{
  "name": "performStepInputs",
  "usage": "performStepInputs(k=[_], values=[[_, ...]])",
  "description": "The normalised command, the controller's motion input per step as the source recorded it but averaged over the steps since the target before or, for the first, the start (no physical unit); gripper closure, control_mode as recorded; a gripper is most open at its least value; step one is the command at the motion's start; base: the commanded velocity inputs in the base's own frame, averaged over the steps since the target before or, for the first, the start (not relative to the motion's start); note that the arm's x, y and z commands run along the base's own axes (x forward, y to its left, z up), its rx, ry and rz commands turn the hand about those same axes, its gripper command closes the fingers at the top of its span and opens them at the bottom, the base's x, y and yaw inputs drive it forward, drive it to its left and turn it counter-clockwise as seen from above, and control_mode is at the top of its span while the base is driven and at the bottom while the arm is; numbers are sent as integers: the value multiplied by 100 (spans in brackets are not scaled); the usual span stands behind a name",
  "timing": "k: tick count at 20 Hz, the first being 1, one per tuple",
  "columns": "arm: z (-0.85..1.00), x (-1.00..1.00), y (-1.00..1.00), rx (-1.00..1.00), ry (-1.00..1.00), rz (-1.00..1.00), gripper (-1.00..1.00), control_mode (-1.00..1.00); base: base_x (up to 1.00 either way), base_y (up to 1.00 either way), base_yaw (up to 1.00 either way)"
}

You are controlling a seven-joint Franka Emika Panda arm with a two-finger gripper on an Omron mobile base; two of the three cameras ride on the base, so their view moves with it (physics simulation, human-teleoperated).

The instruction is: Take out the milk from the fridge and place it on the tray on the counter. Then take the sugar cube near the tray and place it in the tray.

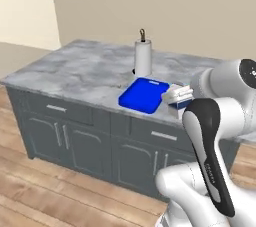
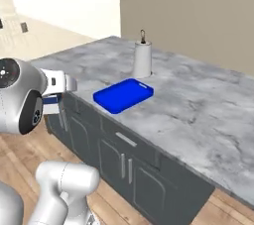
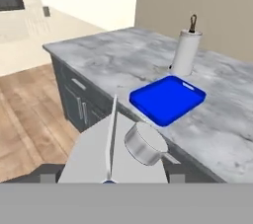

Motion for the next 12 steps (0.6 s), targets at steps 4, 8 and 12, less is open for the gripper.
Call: performStepInputs(k=[4,8,12], values=[[0,0,0,0,0,0,100,100,17,81,-74],[0,0,0,0,0,0,100,100,3,98,-60],[0,0,0,0,0,0,100,100,21,100,-44]])
